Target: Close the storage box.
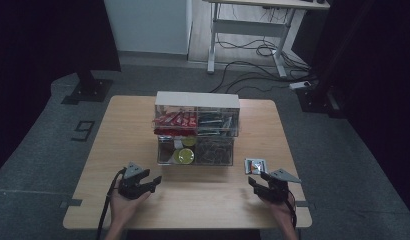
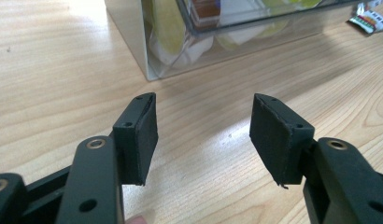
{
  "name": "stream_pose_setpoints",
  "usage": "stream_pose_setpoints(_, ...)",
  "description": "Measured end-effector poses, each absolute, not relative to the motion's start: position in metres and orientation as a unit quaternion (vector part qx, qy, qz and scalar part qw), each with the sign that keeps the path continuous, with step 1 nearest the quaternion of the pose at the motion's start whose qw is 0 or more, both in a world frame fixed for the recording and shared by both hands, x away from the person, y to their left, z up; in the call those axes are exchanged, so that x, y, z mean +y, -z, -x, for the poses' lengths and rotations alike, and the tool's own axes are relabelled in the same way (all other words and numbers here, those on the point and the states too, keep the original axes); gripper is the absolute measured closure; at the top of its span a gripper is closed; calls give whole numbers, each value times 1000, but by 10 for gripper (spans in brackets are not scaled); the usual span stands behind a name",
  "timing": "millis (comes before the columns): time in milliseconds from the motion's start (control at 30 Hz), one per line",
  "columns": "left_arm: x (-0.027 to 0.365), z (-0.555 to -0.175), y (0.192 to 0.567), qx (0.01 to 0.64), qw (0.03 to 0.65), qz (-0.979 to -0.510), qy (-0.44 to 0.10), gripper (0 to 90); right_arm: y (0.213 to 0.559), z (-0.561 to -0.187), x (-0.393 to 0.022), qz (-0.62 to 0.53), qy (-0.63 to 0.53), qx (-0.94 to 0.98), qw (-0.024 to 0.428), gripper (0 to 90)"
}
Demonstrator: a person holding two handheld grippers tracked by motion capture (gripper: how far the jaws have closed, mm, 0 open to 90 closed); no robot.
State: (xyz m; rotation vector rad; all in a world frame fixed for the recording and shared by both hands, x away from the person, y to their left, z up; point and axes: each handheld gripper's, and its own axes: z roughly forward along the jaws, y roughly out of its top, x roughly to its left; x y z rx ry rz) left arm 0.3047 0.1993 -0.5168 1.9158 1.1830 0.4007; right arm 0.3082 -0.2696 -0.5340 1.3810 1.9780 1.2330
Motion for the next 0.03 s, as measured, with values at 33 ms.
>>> stream_pose_setpoints(33,200,-305,518,472,413,-763,-160,419,534,-308,-270,-498,-445,713,215,389)
